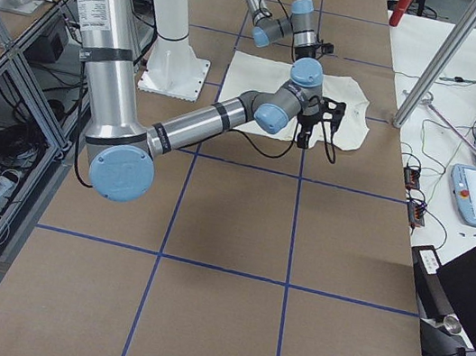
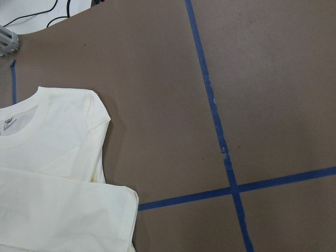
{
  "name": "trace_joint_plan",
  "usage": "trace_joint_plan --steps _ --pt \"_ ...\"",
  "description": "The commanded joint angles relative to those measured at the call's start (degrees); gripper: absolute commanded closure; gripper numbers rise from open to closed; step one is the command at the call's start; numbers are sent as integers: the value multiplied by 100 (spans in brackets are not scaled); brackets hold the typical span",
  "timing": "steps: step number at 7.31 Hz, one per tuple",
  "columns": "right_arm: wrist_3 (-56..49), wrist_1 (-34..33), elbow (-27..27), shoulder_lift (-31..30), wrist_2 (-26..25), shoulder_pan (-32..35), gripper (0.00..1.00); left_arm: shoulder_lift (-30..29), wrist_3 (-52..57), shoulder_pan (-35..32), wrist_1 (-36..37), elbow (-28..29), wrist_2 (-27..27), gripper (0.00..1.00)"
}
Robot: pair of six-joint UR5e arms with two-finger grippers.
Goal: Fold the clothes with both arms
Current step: 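Fold the held sleeve with the left gripper across the shirt toward the collar, then release the sleeve with the left gripper while the right gripper moves to the hem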
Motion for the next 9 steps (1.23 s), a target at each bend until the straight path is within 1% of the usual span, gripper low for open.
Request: trace_joint_plan --steps 1,2,3,4,5,6,7,8,9 --pt "1394 -14 574 -143 -574 -875 0 1542 350 -737 36 -1474 -959 36" --pt "2097 -32 996 -362 -1502 -1786 0 2122 936 -915 71 -1948 -1182 36" --pt "2705 -75 1339 -581 -2346 -2691 1 2554 1203 -943 80 -2223 -1184 36" --pt "3398 -85 1534 -792 -3260 -3745 2 2715 1232 -952 89 -2313 -1176 36" --pt "4006 -119 1580 -1012 -4487 -4834 6 2769 1171 -952 115 -2418 -1115 35" --pt "4543 -564 1598 -1066 -5221 -5567 11 3013 1170 -952 141 -2602 -1105 34" --pt "4939 -1247 1606 -1050 -5559 -6001 15 3076 1170 -943 142 -2673 -1097 32" --pt "5117 -1401 1598 -1058 -5650 -6205 16 3077 1162 -935 142 -2674 -1096 31" --pt "5328 -1412 1580 -1023 -5668 -6268 26 3085 1162 -926 142 -2674 -1096 31"
